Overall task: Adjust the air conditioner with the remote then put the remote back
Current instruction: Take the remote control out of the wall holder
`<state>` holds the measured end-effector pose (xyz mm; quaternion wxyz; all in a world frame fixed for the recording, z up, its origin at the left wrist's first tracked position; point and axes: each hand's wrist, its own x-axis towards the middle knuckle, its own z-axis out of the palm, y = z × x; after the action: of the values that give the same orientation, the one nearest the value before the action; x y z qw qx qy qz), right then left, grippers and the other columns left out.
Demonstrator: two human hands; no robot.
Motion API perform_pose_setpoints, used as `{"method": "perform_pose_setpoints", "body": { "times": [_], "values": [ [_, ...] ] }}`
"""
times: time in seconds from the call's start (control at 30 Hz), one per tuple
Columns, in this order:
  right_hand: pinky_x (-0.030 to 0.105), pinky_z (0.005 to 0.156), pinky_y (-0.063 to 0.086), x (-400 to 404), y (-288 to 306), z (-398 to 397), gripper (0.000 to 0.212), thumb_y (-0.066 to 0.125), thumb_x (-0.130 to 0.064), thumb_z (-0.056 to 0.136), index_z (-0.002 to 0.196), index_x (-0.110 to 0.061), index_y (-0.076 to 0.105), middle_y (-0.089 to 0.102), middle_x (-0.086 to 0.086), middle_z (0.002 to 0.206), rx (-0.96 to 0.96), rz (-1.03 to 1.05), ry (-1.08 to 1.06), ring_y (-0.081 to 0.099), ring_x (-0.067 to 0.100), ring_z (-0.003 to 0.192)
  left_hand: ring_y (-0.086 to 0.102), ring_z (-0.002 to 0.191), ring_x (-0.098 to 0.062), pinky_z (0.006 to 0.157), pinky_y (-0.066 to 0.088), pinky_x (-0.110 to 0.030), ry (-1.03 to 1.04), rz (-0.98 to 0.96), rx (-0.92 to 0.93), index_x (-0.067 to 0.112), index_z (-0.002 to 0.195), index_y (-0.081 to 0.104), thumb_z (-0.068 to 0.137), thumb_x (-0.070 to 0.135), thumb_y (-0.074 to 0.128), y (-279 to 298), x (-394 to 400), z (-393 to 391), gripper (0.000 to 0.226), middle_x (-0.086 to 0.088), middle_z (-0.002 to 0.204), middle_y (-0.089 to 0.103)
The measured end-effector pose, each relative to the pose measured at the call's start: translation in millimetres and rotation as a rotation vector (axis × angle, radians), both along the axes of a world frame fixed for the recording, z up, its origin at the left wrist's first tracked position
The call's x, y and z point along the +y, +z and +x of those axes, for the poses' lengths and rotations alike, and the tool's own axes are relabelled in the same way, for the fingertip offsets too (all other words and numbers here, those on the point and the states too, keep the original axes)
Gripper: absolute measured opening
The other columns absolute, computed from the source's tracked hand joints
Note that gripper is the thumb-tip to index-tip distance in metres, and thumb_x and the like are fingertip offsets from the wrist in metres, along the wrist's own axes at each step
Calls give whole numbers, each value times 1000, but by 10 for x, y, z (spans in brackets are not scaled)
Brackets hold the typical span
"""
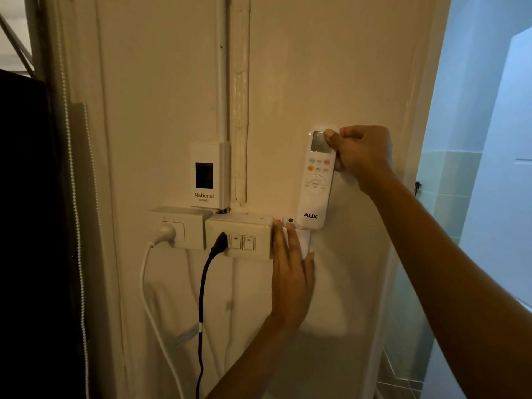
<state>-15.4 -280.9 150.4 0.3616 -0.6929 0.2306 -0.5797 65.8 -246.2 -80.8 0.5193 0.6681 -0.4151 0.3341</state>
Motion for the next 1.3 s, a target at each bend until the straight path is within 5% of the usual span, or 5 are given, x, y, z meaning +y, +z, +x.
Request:
{"method": "perform_pose_setpoints", "body": {
  "times": [0.23,0.33,0.47,0.6,1.3],
  "values": [
    [39,65,61,15,-143,-96,13,71,-23,79,75,-14,62,70,14,89,86,65,120,71,25,75,10,144,-23,107,15,-4,-336,-112,192,18,143,18,95,42,33,221,328,-161,55,-1,153,16],
    [35,62,60,37,-224,-114,14,70,-21,79,71,-17,60,70,15,89,103,106,180,72,26,76,33,139,-22,108,37,-29,-486,-195,386,28,135,37,97,20,45,340,469,-213,40,-2,149,37],
    [34,63,60,86,-310,-123,12,68,-21,81,77,-12,61,71,16,93,141,167,257,71,27,81,55,95,4,70,53,-6,-621,-212,527,40,115,45,97,23,45,579,692,-338,26,29,112,49],
    [26,52,60,178,-351,-157,13,68,-21,81,78,-11,62,70,14,89,168,189,278,70,24,75,56,82,3,52,46,1,-695,-206,643,23,124,53,98,25,39,771,833,-383,30,13,110,55],
    [23,46,55,983,-432,-740,34,72,-21,77,101,2,65,72,11,82,254,292,578,71,15,64,73,81,-2,60,57,-17,-863,203,734,32,103,60,87,5,61,938,2073,-731,31,18,82,76]
  ]
}}
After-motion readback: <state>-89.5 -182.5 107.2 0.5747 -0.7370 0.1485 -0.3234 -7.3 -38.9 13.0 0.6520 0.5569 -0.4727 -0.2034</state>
